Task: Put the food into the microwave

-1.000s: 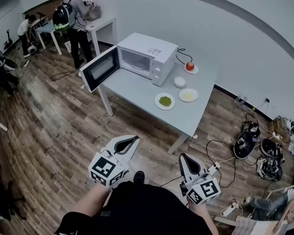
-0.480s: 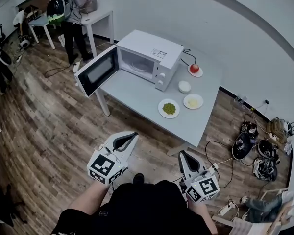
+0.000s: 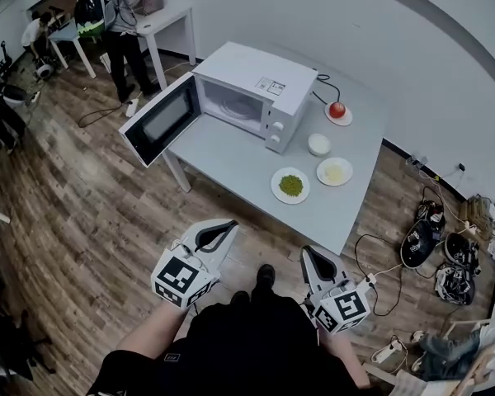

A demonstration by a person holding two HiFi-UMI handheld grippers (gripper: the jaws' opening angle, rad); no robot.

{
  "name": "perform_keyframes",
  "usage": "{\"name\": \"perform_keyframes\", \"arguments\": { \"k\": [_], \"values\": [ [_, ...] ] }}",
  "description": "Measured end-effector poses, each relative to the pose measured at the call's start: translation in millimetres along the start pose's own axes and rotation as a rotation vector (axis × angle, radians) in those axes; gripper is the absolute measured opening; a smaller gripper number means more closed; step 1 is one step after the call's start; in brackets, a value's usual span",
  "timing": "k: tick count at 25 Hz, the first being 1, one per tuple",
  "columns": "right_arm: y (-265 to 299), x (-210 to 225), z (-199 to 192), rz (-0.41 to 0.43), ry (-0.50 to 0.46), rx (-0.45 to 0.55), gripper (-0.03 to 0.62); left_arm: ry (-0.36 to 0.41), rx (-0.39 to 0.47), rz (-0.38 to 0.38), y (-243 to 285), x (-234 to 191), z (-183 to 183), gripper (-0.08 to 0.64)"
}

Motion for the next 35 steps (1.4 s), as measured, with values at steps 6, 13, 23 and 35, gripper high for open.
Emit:
{"name": "perform_keyframes", "arguments": {
  "k": [6,13,23,35],
  "values": [
    [29.2,43.9,3.4,0.009,-0.001,0.001,0.017,0.007,-0.03,0.004,41.6,-16.9,2.3,0.008],
    [56.9,96.8,-5.2,0.015,-0.012,-0.053,0.017,0.01,-0.096,-0.024,105.8,-32.1,-3.1,0.008],
    [80.5,149.5,-37.0,0.084,0.005,-0.118,0.017,0.013,-0.219,-0.037,165.5,-42.9,-36.3,0.009],
    [121.9,155.5,-80.9,0.073,-0.122,-0.267,0.017,0.077,-0.353,-0.143,214.3,-79.9,-76.9,0.009]
  ]
}}
Point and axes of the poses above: the fingertips, and each gripper's own axes: y forward along the fingers, x to its right, z out of its top, the point moved 7 cm from there along -y, backward along the fingers, and after that the axes turned 7 degrees about x, right-handed, at the moved point
